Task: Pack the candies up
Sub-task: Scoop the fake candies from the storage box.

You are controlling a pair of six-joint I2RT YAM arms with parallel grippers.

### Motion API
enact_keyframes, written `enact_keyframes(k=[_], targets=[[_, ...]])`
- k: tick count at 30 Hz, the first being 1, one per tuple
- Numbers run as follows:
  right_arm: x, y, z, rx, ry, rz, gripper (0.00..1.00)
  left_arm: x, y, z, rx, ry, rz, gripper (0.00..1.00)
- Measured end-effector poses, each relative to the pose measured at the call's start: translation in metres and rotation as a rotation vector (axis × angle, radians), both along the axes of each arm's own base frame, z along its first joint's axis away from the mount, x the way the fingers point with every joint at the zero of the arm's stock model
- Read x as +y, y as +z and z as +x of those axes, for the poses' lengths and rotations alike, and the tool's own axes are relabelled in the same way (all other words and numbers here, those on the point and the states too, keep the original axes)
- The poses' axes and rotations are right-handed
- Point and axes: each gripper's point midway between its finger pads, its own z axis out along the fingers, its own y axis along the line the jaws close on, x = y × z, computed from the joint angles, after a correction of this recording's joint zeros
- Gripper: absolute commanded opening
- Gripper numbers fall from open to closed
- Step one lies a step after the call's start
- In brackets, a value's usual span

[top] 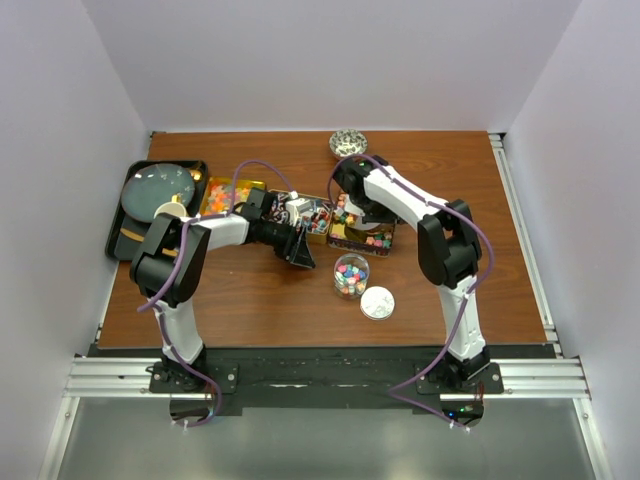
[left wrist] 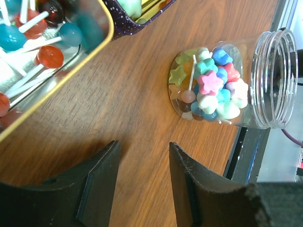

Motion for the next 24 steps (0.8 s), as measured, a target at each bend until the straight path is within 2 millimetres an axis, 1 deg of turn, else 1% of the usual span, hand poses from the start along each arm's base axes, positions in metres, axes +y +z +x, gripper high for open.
enact_keyframes(k=[6, 10, 11, 14, 16, 20, 24], targets=[[0.008, -0.006, -0.010, 0.005, -0.063, 0.060, 0.00, 0.000, -0.001, 0.000, 0.000, 0.001, 0.002, 0.51], [0.026, -0.020, -0.016, 0.029, -0.084, 0.135, 0.00, 0.000, -0.001, 0.000, 0.000, 0.001, 0.002, 0.50], [0.029, -0.022, -0.017, 0.023, -0.072, 0.140, 0.00, 0.000, -0.001, 0.000, 0.000, 0.001, 0.002, 0.50], [0.026, -0.027, -0.018, -0.056, 0.007, 0.122, 0.00, 0.000, -0.001, 0.000, 0.000, 0.001, 0.002, 0.50], [0.026, -0.026, -0.021, -0.080, 0.057, 0.116, 0.00, 0.000, -0.001, 0.000, 0.001, 0.001, 0.002, 0.51], [0.032, -0.020, -0.013, -0.071, 0.072, 0.103, 0.00, 0.000, -0.001, 0.000, 0.000, 0.002, 0.003, 0.50], [0.034, -0.022, -0.010, -0.027, 0.057, 0.113, 0.00, 0.001, -0.001, 0.000, 0.002, 0.003, 0.008, 0.50]])
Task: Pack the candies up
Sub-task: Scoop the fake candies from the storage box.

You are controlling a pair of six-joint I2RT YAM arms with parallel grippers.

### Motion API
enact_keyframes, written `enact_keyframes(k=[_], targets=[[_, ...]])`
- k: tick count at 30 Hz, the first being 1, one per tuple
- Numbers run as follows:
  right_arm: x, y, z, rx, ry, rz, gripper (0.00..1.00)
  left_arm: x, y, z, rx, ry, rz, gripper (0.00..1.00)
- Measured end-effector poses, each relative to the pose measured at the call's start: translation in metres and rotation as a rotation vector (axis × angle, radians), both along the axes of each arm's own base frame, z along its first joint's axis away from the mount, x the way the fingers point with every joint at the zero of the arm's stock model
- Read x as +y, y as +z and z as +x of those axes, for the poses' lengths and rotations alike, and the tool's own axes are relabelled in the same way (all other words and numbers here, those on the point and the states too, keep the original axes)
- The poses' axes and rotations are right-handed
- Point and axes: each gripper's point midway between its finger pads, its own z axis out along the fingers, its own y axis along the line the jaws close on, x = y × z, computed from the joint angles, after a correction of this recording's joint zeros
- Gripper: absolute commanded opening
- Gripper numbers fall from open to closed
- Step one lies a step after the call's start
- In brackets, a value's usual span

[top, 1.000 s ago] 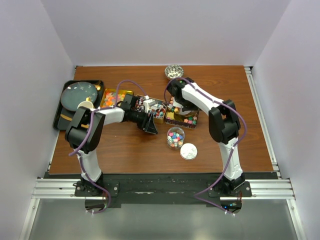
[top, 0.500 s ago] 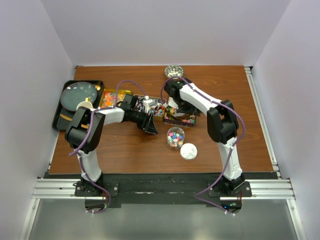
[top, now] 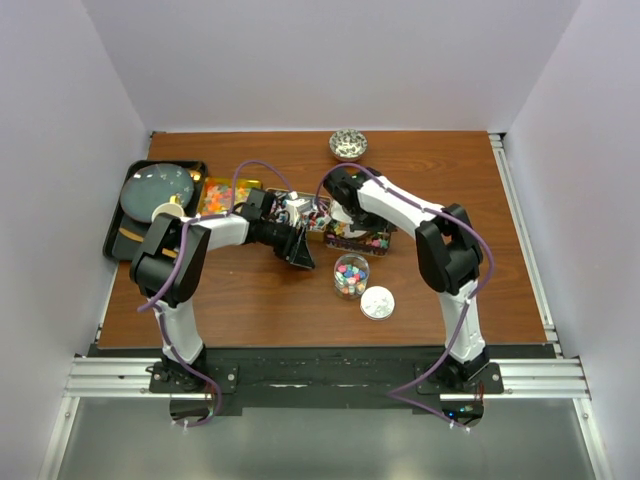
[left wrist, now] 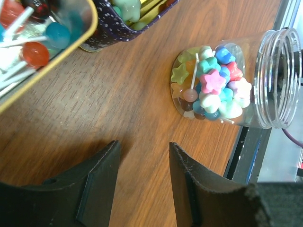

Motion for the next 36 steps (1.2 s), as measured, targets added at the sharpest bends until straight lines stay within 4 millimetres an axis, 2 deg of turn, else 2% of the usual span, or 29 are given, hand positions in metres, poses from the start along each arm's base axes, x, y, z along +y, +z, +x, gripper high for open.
enact_keyframes(k=[6, 11, 18, 23, 32, 36], targets=[[0.001, -0.013, -0.004, 0.021, -0.030, 0.061, 0.00, 0.003, -0.003, -0.002, 0.003, 0.007, 0.017, 0.50], [-0.001, -0.021, -0.010, -0.031, -0.041, 0.144, 0.00, 0.006, -0.004, -0.007, 0.002, 0.010, 0.032, 0.50], [-0.014, -0.032, -0.015, -0.029, -0.083, 0.234, 0.00, 0.009, -0.007, -0.009, -0.002, 0.004, 0.050, 0.50], [-0.013, -0.036, -0.016, -0.057, -0.102, 0.376, 0.00, 0.010, -0.007, -0.009, -0.008, -0.003, 0.051, 0.51], [-0.012, -0.039, -0.020, -0.134, -0.113, 0.529, 0.00, 0.011, -0.007, -0.010, -0.012, -0.014, 0.055, 0.51], [-0.009, -0.041, -0.029, -0.163, -0.147, 0.664, 0.00, 0.012, -0.007, -0.012, -0.003, -0.021, 0.064, 0.51]])
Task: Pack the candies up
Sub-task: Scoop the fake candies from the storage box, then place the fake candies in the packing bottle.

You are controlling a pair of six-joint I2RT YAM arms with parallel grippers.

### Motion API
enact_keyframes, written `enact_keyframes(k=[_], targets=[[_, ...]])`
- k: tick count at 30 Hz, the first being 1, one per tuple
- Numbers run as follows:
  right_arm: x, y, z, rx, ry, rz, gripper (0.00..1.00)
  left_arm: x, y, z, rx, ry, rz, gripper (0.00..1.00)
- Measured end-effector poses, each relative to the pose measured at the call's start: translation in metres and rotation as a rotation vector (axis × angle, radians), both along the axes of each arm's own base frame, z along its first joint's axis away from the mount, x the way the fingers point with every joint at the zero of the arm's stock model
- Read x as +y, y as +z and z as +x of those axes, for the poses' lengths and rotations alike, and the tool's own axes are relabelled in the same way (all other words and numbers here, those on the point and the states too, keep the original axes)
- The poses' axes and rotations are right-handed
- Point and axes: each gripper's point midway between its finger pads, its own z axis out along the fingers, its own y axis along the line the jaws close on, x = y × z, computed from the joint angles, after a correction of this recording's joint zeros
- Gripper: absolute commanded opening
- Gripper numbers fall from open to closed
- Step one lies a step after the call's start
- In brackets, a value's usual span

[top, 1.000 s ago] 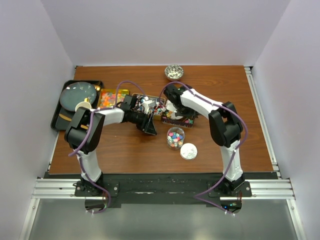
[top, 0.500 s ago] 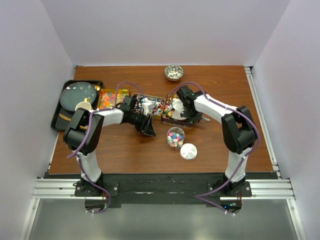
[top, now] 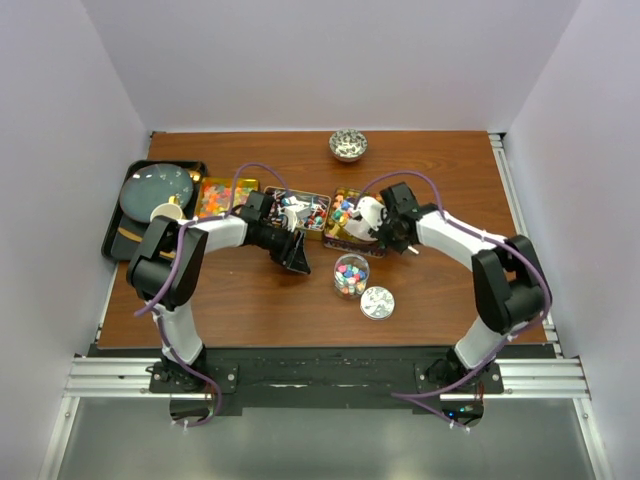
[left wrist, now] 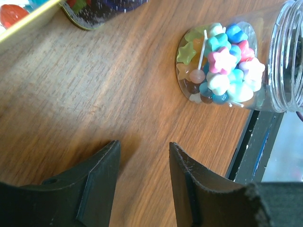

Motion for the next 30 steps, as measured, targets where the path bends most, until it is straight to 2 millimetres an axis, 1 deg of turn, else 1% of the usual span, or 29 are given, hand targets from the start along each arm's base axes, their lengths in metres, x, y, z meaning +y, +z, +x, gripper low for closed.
enact_keyframes(k=[3, 5, 7, 10, 13, 15, 18, 21, 25, 30], targets=[[0.003, 0.002, -0.015, -0.038, -0.013, 0.096, 0.00, 0.001, 0.000, -0.001, 0.002, -0.006, 0.004, 0.51], [0.005, 0.008, -0.029, -0.063, -0.005, 0.151, 0.00, 0.001, 0.000, -0.002, 0.002, -0.010, 0.005, 0.51], [0.009, 0.019, -0.037, -0.087, 0.017, 0.190, 0.00, 0.001, 0.000, -0.002, 0.001, -0.011, 0.005, 0.51], [0.017, 0.039, -0.039, -0.143, 0.071, 0.222, 0.00, 0.001, 0.000, -0.002, 0.001, -0.011, 0.005, 0.51], [0.016, 0.058, -0.045, -0.194, 0.141, 0.213, 0.00, 0.001, 0.000, -0.002, 0.001, -0.012, 0.005, 0.51], [0.012, 0.066, -0.051, -0.208, 0.187, 0.182, 0.00, 0.001, 0.000, -0.002, 0.001, -0.012, 0.004, 0.52], [0.001, 0.066, -0.064, -0.187, 0.254, 0.114, 0.00, 0.001, 0.000, -0.002, 0.002, -0.012, 0.004, 0.52], [-0.016, 0.068, -0.077, -0.166, 0.320, 0.015, 0.00, 0.001, 0.000, -0.002, 0.001, -0.012, 0.003, 0.52], [-0.036, 0.078, -0.081, -0.183, 0.377, -0.107, 0.00, 0.000, 0.000, -0.002, 0.000, -0.012, 0.003, 0.52], [-0.054, 0.095, -0.075, -0.218, 0.419, -0.243, 0.00, -0.002, 0.000, -0.002, -0.004, -0.016, 0.000, 0.52]])
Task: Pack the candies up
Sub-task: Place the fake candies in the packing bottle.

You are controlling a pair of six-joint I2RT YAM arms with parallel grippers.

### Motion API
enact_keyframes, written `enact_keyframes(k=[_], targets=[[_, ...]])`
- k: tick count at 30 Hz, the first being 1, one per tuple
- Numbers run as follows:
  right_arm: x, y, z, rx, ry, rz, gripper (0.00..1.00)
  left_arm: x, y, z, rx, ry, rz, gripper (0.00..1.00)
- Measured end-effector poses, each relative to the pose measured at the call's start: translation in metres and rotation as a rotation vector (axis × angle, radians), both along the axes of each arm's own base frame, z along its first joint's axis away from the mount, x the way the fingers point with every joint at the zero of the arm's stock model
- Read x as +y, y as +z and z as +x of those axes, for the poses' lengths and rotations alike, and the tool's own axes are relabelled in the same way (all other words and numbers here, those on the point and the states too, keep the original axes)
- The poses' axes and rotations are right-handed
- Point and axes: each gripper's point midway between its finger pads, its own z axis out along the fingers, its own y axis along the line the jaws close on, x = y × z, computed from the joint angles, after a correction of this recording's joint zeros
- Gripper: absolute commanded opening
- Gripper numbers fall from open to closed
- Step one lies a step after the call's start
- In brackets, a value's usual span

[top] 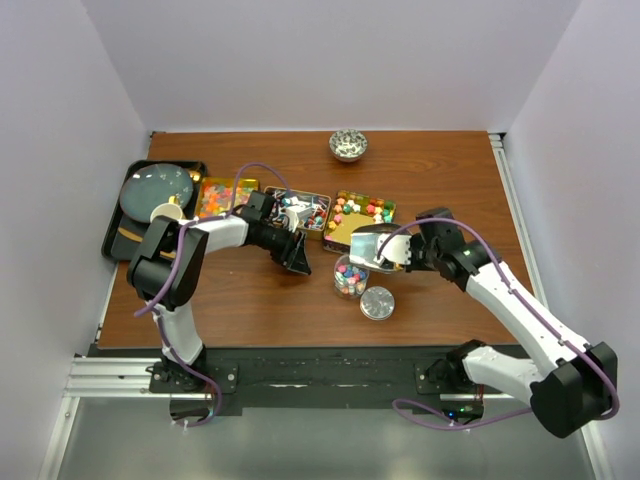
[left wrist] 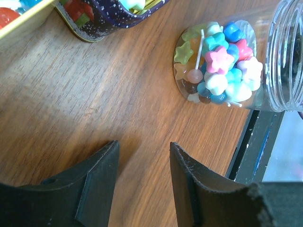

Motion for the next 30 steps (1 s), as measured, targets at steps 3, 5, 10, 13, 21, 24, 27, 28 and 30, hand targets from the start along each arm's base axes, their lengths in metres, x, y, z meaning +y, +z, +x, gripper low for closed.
enact_keyframes(k=[3, 5, 10, 13, 21, 24, 27, 28, 30], targets=[[-0.008, 0.005, 0.004, -0.026, 0.018, -0.070, 0.00, -0.002, 0.000, 0.000, -0.004, -0.002, -0.002, 0.52], [-0.012, 0.007, 0.007, -0.040, 0.034, -0.117, 0.00, -0.002, 0.001, 0.000, -0.006, -0.004, -0.003, 0.52], [-0.018, 0.015, 0.013, -0.071, 0.069, -0.220, 0.00, -0.003, 0.001, 0.001, -0.009, -0.004, -0.005, 0.52], [-0.017, 0.020, 0.019, -0.089, 0.094, -0.268, 0.00, -0.003, 0.001, 0.000, -0.010, -0.005, -0.005, 0.52], [-0.008, 0.047, 0.031, -0.174, 0.175, -0.380, 0.00, -0.005, 0.001, 0.001, -0.016, -0.009, -0.008, 0.52], [-0.005, 0.053, 0.033, -0.196, 0.218, -0.432, 0.00, -0.005, 0.002, 0.002, -0.019, -0.007, -0.010, 0.52], [-0.005, 0.057, 0.034, -0.205, 0.244, -0.481, 0.00, -0.006, 0.002, 0.003, -0.018, 0.000, -0.014, 0.52], [-0.005, 0.058, 0.035, -0.207, 0.249, -0.497, 0.00, -0.006, 0.003, 0.003, -0.017, 0.001, -0.015, 0.52], [-0.003, 0.061, 0.038, -0.212, 0.259, -0.515, 0.00, -0.006, 0.003, 0.003, -0.017, 0.001, -0.015, 0.52]])
